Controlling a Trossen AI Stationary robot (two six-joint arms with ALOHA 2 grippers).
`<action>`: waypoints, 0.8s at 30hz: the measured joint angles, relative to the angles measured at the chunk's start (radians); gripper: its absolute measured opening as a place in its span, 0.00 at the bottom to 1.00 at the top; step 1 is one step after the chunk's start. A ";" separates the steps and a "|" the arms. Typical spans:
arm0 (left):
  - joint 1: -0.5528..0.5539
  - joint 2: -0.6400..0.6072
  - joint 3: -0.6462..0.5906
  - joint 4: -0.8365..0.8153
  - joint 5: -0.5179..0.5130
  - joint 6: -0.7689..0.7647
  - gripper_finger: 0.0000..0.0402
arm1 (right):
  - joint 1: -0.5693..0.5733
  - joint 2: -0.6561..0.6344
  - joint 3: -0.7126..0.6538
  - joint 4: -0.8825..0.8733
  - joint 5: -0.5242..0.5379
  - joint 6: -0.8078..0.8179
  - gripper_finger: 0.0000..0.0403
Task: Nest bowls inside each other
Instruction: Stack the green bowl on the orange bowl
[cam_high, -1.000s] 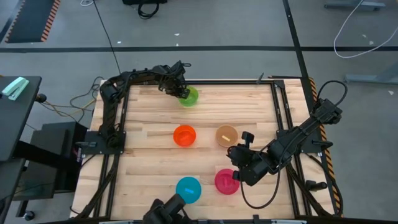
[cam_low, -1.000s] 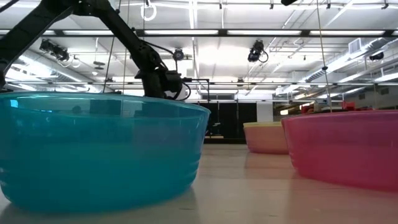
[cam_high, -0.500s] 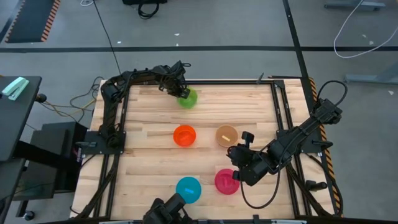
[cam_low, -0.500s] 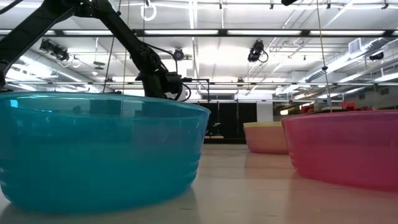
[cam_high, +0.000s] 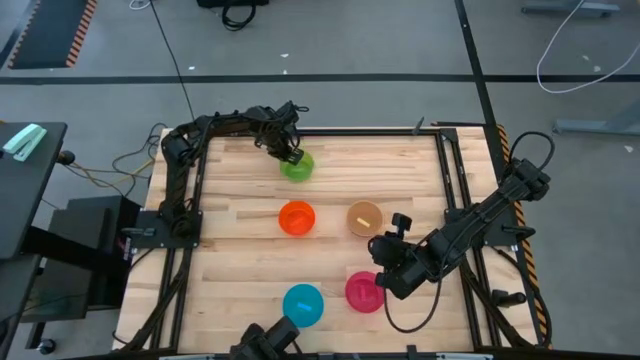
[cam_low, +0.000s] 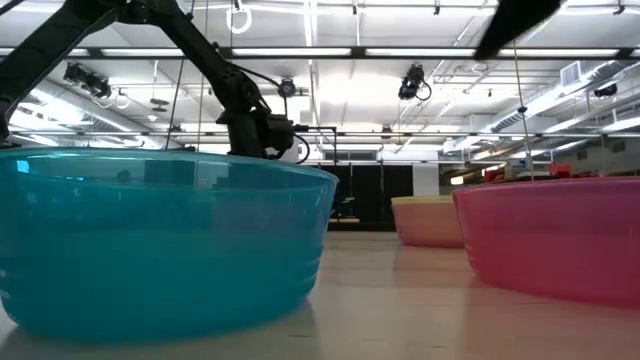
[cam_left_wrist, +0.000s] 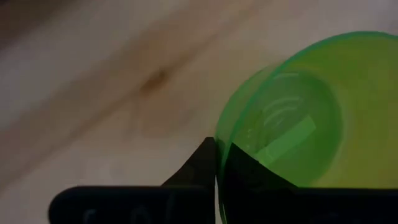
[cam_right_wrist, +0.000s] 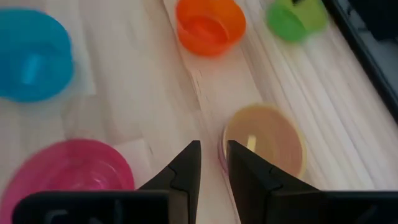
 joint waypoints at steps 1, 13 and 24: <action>-0.004 -0.007 0.000 -0.010 0.005 0.001 0.03 | 0.000 0.000 -0.020 0.001 -0.004 0.021 0.21; -0.128 -0.138 0.000 -0.118 0.008 -0.004 0.02 | 0.000 0.000 -0.210 0.003 -0.075 0.218 0.21; -0.342 -0.271 0.000 -0.243 -0.056 -0.072 0.02 | 0.063 -0.001 -0.242 0.010 -0.088 0.255 0.21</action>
